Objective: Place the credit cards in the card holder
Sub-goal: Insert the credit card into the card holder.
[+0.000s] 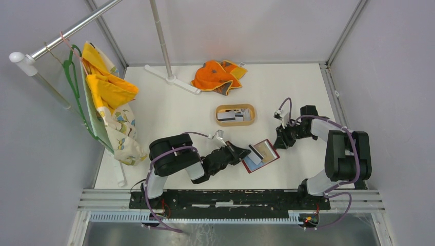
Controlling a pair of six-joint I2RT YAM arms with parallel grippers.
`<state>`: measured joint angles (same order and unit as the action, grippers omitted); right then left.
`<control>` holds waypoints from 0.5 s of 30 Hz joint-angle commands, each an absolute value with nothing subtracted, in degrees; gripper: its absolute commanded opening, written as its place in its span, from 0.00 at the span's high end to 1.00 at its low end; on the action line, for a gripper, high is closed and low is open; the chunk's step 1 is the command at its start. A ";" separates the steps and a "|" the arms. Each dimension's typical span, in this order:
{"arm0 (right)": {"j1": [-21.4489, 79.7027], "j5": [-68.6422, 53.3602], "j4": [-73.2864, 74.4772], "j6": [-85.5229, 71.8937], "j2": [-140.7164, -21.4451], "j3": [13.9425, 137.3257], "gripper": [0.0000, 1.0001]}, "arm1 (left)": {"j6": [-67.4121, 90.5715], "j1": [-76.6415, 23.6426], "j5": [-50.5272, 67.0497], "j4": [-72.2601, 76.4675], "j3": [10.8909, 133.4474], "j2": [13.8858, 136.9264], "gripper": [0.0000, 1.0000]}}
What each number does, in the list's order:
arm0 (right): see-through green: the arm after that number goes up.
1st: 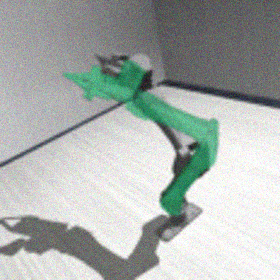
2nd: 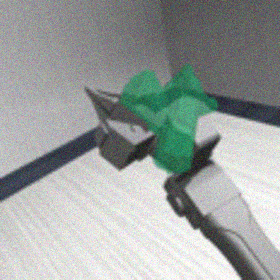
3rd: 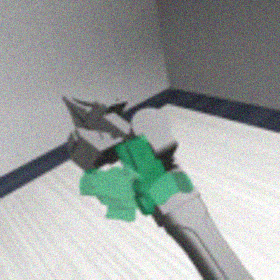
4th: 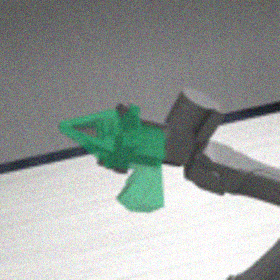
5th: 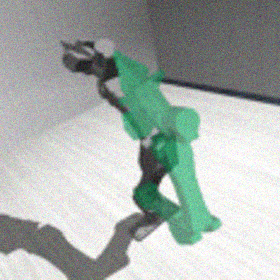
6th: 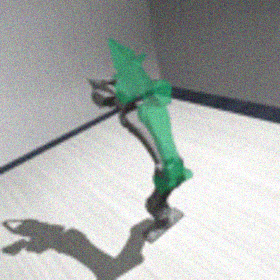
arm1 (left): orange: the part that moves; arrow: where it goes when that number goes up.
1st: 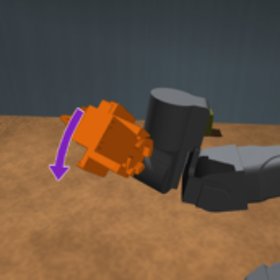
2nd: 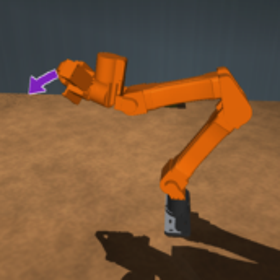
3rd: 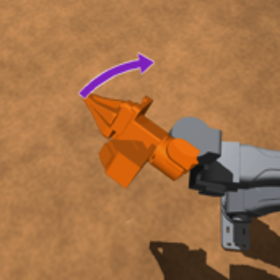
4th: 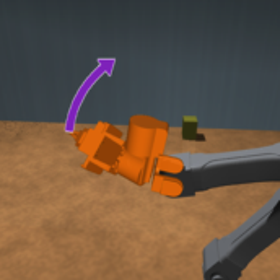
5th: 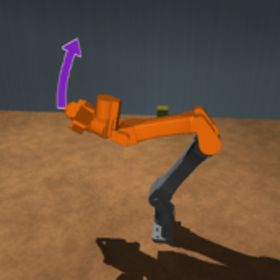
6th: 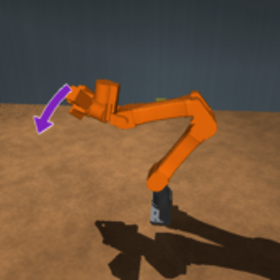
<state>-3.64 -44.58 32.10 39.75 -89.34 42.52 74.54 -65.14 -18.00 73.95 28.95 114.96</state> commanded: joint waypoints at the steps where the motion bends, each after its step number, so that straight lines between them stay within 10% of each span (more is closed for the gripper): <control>1: -3.60 -43.96 32.86 38.76 -89.82 42.80 0.63 | 77.17 -65.97 -20.42 78.04 26.94 113.48 0.98; 15: -3.46 -42.98 32.52 38.67 -90.04 42.79 0.63 | 79.35 -66.10 -19.14 80.28 25.97 114.63 0.98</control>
